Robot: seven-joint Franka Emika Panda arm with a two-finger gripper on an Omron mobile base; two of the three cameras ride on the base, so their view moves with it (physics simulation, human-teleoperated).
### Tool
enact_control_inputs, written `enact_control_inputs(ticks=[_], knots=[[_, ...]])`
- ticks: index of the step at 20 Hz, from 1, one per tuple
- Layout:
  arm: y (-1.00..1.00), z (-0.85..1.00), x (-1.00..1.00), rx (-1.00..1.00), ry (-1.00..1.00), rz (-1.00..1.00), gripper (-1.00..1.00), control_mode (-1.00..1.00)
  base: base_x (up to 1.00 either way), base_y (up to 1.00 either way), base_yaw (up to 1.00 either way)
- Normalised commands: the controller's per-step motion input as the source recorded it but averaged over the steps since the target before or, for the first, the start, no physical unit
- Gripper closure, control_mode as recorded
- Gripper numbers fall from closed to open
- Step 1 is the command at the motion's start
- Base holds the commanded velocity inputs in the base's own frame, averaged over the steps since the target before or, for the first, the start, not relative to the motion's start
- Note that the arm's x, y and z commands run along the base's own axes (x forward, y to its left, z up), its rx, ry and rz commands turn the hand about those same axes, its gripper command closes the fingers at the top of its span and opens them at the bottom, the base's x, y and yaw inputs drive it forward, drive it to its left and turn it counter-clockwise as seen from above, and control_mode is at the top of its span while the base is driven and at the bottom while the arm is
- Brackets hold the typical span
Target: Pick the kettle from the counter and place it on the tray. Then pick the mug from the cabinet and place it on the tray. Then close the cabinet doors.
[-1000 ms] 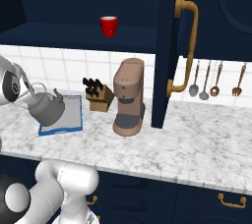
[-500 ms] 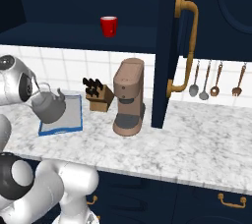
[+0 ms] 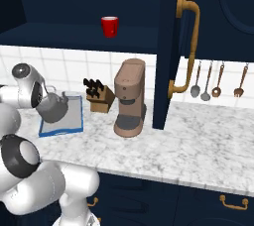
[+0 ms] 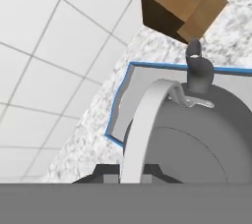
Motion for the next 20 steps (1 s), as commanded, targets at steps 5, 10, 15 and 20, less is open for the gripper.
enact_control_inputs(ticks=[5, 10, 15, 20], knots=[[0.06, -0.27, 0.34, 0.04, -0.09, 0.0, 1.0, -1.0, 0.0, 0.0, 0.0], [0.04, -0.09, 0.3, 0.03, -0.13, 0.0, 1.0, -1.0, 0.0, 0.0, 0.0], [0.16, -0.09, 0.19, 0.02, -0.05, 0.0, 1.0, -1.0, 0.0, 0.0, 0.0], [0.22, -0.06, 0.01, 0.04, -0.02, 0.0, 1.0, -1.0, 0.0, 0.0, 0.0]])
